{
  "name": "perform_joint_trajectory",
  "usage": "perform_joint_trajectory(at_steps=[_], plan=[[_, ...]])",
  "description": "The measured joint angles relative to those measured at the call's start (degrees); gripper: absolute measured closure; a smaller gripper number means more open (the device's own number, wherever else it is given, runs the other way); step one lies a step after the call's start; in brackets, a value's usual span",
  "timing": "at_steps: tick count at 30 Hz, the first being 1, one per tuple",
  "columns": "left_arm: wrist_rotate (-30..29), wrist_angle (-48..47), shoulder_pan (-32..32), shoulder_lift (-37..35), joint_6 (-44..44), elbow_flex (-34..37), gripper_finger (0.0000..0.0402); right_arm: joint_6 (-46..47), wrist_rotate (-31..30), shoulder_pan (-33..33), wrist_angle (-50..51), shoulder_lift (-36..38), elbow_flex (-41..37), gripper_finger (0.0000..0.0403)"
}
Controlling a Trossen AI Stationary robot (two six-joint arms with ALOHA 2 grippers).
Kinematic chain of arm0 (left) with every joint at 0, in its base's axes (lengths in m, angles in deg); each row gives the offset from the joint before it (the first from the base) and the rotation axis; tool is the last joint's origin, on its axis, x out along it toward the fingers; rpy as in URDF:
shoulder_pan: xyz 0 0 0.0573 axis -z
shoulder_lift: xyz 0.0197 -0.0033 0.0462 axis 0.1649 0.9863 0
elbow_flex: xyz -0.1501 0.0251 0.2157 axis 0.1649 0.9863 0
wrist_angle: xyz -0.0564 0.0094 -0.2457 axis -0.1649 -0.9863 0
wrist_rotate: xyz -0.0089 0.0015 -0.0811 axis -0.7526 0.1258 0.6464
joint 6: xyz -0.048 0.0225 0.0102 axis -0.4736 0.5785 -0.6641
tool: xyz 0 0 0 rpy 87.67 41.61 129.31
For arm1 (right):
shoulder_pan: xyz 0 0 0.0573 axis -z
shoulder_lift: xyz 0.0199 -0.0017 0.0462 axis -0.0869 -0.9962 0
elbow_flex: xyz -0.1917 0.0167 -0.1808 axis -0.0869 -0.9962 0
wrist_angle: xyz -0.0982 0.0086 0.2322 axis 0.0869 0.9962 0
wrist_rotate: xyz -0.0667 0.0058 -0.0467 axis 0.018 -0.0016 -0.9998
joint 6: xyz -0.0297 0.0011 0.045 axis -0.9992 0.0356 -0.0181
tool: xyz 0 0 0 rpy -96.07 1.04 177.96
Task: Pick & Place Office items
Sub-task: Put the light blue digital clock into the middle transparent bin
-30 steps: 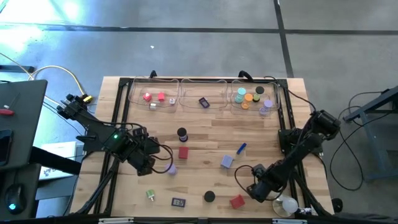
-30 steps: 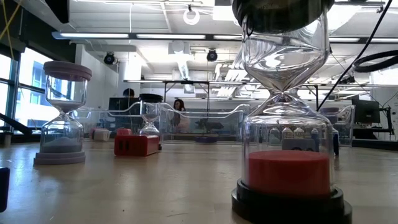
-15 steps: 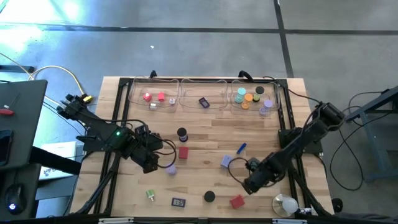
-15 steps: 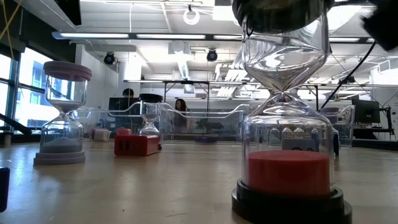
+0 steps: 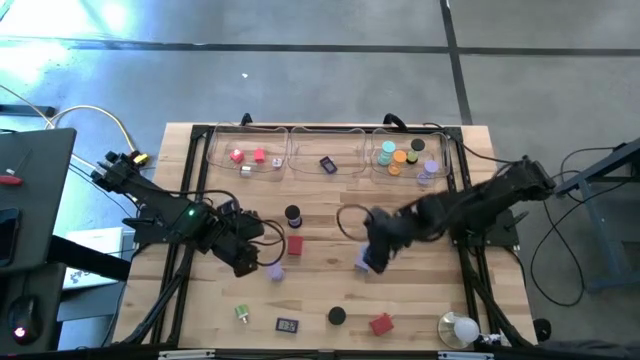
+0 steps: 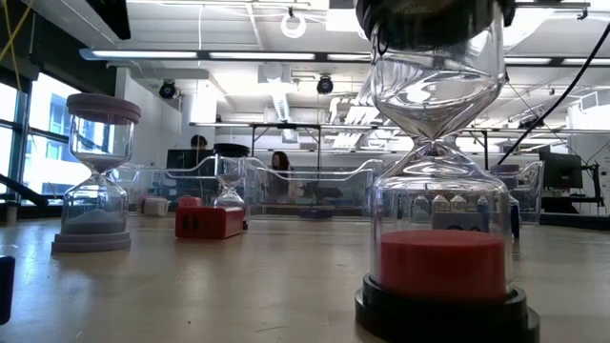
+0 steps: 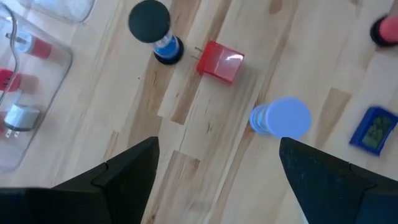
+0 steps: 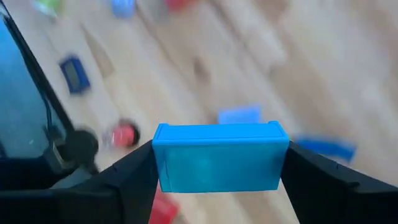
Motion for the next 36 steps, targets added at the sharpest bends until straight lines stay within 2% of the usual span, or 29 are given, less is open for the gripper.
perform_joint_trajectory(at_steps=[7, 14, 21, 25, 29, 34, 36], plan=[[-0.1, 1.2, -1.6, 0.0, -2.7, 0.0, 0.0077, -20.9, -4.3, 9.7, 0.4, 0.0, 7.8, 0.0126], [-0.1, 6.4, -2.8, 0.0, -2.9, 0.0, 0.0077, -37.5, -6.5, 20.1, 0.2, -0.2, 9.1, 0.0126], [0.0, 9.9, -4.0, 0.0, -2.4, 0.0, 0.0077, -46.8, -2.1, 34.5, -2.5, -2.9, 9.0, 0.0126], [0.0, 9.8, -5.7, 0.0, -0.1, 0.0, 0.0077, -51.3, 0.2, 40.1, -5.0, -6.2, 9.1, 0.0126], [-0.1, 9.7, -9.4, -0.2, 3.1, 0.0, 0.0077, -54.9, 3.1, 43.0, -6.6, -10.6, 9.4, 0.0126], [0.1, 10.0, -18.3, -0.9, 10.8, 0.0, 0.0077, -54.9, 3.0, 45.2, -2.5, -18.6, 14.2, 0.0126], [2.2, 10.1, -21.8, -0.9, 13.7, 0.0, 0.0077, -54.8, 2.6, 45.7, -1.9, -21.6, 15.7, 0.0126]])
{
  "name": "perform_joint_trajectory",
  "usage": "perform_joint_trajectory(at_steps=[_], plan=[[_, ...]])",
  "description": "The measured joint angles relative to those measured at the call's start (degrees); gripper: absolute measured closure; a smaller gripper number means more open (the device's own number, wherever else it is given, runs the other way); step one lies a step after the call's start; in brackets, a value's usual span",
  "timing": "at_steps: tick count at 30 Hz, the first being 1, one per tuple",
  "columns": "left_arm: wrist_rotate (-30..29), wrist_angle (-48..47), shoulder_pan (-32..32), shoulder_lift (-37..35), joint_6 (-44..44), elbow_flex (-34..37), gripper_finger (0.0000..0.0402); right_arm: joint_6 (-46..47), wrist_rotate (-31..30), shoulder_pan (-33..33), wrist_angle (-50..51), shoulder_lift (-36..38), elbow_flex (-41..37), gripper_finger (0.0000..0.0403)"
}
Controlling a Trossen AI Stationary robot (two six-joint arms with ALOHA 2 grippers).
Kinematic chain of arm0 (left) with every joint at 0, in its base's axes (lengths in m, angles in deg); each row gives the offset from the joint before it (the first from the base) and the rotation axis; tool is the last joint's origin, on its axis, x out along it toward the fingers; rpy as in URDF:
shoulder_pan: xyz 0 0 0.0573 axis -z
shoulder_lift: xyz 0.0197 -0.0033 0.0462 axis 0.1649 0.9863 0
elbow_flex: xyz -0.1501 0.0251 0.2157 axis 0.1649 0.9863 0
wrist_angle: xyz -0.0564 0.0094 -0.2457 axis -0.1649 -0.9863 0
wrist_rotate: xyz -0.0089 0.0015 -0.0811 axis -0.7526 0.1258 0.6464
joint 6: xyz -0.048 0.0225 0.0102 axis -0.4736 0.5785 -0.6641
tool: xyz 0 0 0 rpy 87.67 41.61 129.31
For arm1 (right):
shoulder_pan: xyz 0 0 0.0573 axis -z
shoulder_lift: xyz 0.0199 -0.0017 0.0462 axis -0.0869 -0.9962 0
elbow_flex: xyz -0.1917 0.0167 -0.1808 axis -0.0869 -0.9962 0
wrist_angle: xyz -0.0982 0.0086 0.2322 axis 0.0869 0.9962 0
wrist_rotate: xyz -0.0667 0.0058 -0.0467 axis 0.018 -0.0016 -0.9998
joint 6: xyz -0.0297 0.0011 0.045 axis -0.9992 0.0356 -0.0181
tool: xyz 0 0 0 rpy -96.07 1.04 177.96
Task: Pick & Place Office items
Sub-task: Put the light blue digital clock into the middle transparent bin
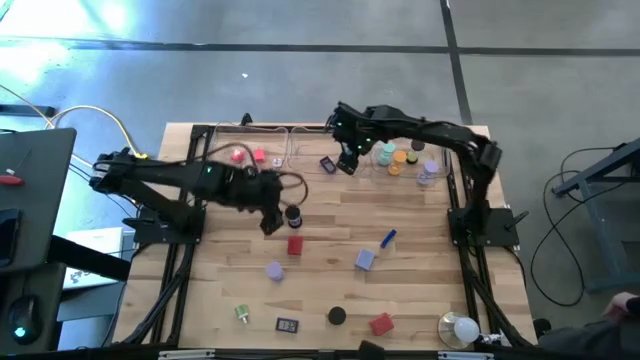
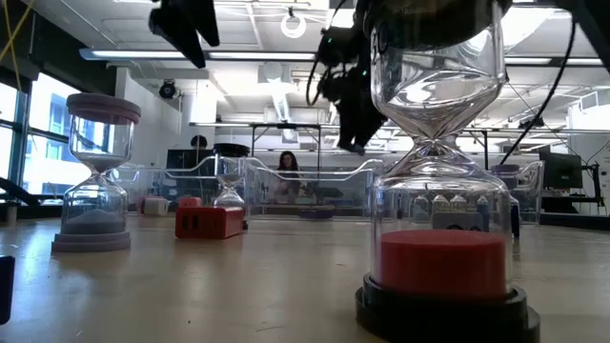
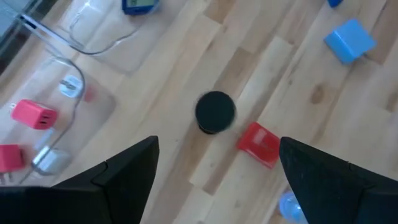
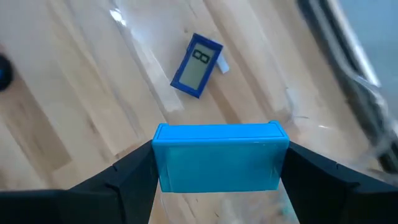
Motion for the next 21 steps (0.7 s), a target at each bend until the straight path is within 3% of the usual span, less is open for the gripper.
perform_joint_trajectory(at_steps=[8, 18, 21], plan=[[10.9, 0.8, -9.7, 0.0, 2.0, 0.0, 0.0077, -0.3, 0.2, 1.6, 0.2, -8.8, 2.0, 0.0126], [11.3, 0.7, -9.3, 0.0, 3.7, 0.0, 0.0077, -1.7, 1.4, 2.5, 0.2, -13.3, 2.0, 0.0126], [11.3, 0.7, -8.9, 0.0, 3.7, 0.0, 0.0077, -1.0, 4.2, 2.5, 0.3, -13.3, 2.0, 0.0097]])
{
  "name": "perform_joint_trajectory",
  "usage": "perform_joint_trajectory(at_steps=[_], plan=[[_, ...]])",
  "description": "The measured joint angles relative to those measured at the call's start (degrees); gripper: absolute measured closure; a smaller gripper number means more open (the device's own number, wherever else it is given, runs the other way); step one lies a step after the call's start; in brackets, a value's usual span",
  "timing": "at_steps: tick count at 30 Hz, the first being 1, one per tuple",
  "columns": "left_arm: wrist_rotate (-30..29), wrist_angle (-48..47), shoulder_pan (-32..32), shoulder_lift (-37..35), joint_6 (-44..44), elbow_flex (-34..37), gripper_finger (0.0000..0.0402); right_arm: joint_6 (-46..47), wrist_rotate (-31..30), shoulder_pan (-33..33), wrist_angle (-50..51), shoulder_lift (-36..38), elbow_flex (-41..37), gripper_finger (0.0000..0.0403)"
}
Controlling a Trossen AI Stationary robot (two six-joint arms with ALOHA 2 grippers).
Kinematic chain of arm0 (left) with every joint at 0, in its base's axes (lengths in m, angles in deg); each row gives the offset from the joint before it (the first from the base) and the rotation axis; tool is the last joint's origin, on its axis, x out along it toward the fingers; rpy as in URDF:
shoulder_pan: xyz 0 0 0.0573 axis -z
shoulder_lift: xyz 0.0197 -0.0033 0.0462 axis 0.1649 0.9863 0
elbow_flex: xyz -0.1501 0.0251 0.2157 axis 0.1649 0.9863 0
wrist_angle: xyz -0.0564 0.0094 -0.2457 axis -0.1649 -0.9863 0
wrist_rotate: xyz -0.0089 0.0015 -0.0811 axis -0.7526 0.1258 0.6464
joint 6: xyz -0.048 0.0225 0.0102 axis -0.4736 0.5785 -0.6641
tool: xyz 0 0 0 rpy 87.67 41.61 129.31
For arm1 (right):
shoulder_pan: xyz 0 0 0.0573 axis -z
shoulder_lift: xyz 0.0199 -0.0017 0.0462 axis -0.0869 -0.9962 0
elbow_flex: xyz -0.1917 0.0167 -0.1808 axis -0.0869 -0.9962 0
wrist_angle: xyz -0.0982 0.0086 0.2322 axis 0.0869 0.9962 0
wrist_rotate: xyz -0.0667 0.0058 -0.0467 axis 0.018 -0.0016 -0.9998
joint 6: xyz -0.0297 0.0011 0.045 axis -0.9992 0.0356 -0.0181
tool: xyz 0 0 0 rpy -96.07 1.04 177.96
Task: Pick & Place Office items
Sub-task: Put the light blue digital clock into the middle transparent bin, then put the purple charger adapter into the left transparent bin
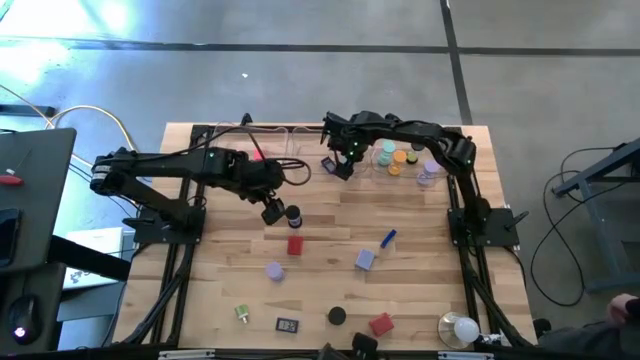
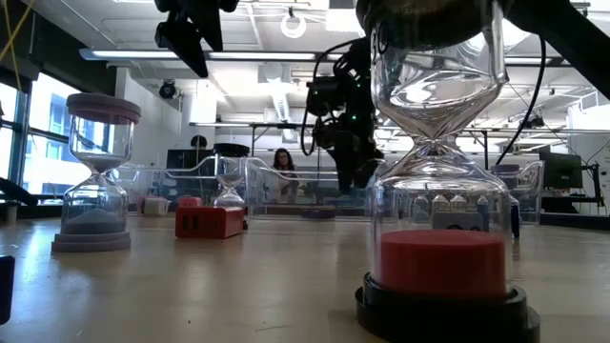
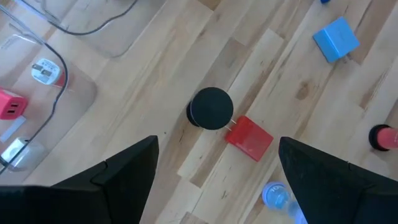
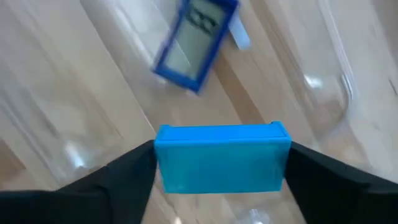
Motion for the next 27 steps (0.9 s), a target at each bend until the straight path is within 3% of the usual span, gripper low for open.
perform_joint_trajectory(at_steps=[4, 9, 17, 27], plan=[[0.0, -0.1, 0.2, 0.0, 0.0, 0.0, 0.0077, 0.2, 0.6, -0.4, -2.2, 0.0, -0.1, 0.0043], [-0.1, -0.1, 0.2, 0.0, 0.5, 0.0, 0.0077, -2.6, 0.4, -0.4, -4.3, 0.3, -0.1, 0.001], [-0.1, -0.2, 0.1, 0.0, 2.8, 0.0, 0.0077, -3.2, -5.2, -0.4, -3.6, 2.0, -0.1, 0.0008], [-0.1, 0.0, -1.5, 0.0, 9.1, 0.0, 0.0077, -2.9, -12.0, -3.0, -4.0, 15.6, -0.1, 0.0005]])
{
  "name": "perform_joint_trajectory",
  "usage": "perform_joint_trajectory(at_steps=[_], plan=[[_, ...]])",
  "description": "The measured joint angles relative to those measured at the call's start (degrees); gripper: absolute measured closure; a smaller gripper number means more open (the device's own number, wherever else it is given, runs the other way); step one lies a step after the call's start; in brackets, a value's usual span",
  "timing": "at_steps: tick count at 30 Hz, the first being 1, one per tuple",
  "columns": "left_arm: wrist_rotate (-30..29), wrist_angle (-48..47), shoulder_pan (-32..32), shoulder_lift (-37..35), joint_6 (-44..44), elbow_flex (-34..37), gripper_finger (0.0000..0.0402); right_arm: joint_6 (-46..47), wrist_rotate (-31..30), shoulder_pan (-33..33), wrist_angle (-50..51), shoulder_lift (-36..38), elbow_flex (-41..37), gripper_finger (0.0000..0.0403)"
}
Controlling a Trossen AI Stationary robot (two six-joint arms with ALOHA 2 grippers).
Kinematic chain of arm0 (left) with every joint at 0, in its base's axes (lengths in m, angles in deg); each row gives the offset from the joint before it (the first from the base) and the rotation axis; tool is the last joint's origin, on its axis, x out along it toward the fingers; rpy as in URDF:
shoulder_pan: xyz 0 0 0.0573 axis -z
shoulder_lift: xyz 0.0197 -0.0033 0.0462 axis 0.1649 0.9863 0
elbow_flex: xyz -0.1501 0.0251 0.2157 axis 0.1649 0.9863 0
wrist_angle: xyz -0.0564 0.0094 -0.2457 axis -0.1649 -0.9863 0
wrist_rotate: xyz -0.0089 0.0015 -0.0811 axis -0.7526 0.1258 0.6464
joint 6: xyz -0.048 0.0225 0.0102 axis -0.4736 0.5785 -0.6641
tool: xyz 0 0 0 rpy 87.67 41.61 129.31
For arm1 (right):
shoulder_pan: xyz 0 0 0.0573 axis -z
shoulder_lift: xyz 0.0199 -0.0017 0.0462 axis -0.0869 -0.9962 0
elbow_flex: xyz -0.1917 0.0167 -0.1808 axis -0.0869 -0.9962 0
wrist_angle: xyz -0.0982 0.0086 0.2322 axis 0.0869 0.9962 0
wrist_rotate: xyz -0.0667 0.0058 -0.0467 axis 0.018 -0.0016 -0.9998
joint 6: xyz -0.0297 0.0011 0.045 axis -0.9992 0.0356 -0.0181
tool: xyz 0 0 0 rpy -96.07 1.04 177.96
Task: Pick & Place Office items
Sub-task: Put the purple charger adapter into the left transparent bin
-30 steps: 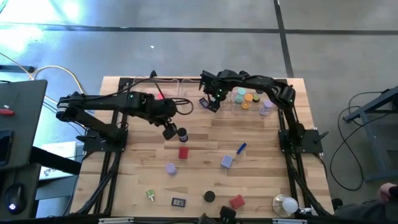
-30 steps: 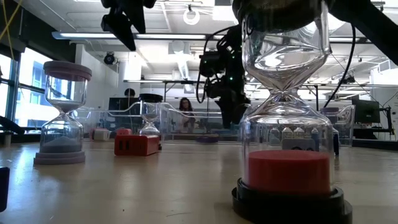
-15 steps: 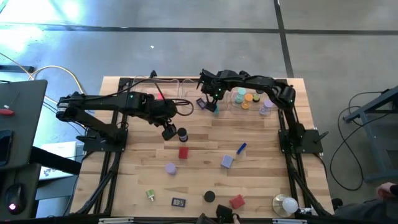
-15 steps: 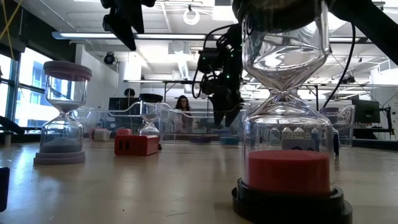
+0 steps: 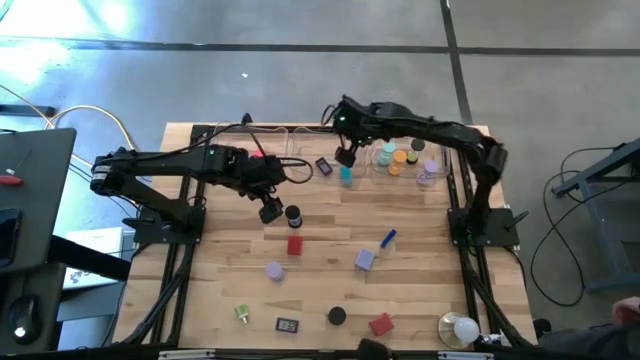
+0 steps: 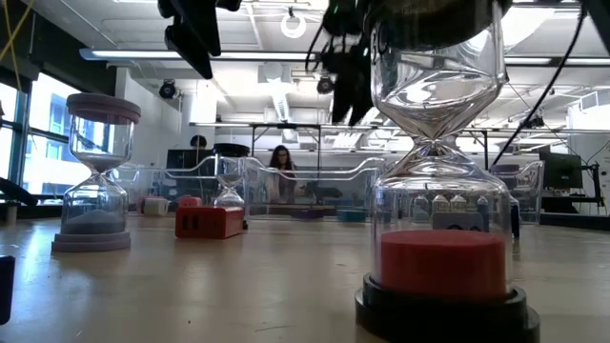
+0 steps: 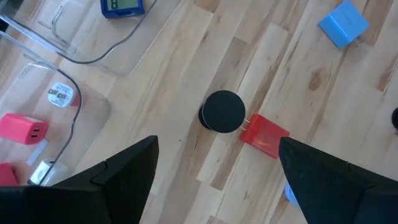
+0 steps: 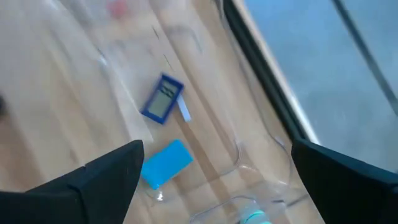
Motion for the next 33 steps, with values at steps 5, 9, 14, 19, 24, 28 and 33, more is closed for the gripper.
perform_joint_trajectory(at_steps=[5, 9, 14, 19, 24, 28, 33], plan=[[0.0, -0.1, 0.2, 0.0, 1.3, 0.0, 0.0077, 4.1, 1.2, -2.6, 0.6, 7.7, 0.0, 0.0006], [0.1, -1.3, 1.1, -0.6, 1.3, 0.0, 0.0077, 10.0, 5.3, -5.7, 2.2, 12.8, 0.0, 0.0005], [0.2, -4.1, 2.6, -1.5, -1.0, 0.0, 0.0077, 14.3, 5.0, -11.7, 8.8, 16.3, 0.0, 0.0007], [3.1, -7.4, 4.4, -1.8, -5.7, 0.0, 0.0077, 20.2, 3.6, -18.6, 19.3, 17.5, 0.0, 0.0005], [4.7, -9.6, 7.0, -1.8, -10.7, 0.0, 0.0077, 28.6, 0.0, -25.5, 27.8, 17.4, 0.0, 0.0005], [4.8, -9.8, 9.9, -1.8, -13.7, 0.0, 0.0077, 35.5, -3.6, -31.1, 32.7, 17.4, 0.0, 0.0005], [5.7, -9.8, 14.6, -1.8, -13.9, 0.0, 0.0077, 44.1, -7.1, -38.6, 35.5, 18.2, 0.0, 0.0005]])
